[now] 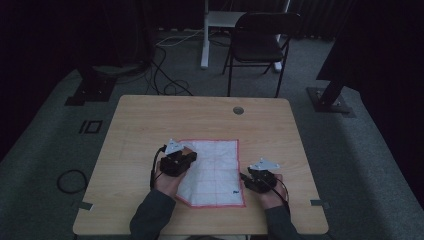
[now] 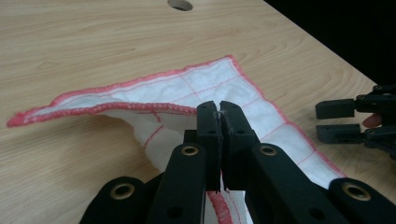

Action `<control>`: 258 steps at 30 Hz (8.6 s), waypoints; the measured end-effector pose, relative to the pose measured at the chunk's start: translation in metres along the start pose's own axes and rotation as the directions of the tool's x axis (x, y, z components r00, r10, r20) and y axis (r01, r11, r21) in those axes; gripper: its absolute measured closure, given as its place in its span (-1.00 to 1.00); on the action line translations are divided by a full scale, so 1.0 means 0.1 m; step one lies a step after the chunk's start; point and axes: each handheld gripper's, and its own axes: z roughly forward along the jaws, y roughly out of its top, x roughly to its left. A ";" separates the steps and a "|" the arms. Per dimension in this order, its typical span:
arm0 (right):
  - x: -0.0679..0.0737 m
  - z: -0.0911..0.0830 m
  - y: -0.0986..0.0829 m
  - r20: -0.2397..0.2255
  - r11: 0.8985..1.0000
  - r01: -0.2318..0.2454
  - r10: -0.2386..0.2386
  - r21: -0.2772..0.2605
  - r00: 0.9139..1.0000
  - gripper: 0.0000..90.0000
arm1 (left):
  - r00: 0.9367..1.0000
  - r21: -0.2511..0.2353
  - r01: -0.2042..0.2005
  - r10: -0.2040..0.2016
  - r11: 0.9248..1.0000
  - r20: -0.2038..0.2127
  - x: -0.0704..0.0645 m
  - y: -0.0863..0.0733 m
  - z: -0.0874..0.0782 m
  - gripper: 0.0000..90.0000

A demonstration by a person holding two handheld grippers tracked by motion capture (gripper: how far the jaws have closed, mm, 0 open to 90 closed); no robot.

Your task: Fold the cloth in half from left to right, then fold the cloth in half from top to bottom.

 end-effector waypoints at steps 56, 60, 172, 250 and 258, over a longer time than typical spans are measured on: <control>-0.12 0.01 -0.05 0.019 0.999 -0.039 0.038 0.008 0.999 0.29 | 0.981 0.089 -0.063 0.045 0.994 0.191 -0.71 0.10 0.89 0.96; -0.12 0.01 -0.05 0.025 0.999 -0.039 0.039 0.007 0.999 0.28 | 0.973 0.095 -0.046 0.023 0.994 0.231 -0.69 0.07 0.92 0.72; -0.63 0.46 0.72 0.041 0.998 -0.061 0.062 -0.023 0.997 0.55 | 0.999 0.048 -0.051 0.052 0.998 -0.016 0.11 -0.20 0.50 0.45; -0.44 1.01 0.89 0.087 0.988 -0.152 0.149 0.021 0.985 1.00 | 0.991 0.118 0.055 -0.040 0.991 -0.130 0.40 0.06 1.20 0.35; -0.49 0.94 0.85 0.118 0.987 -0.162 0.159 0.019 0.980 1.00 | 0.990 0.120 0.052 -0.036 0.991 -0.134 0.40 0.07 1.20 0.33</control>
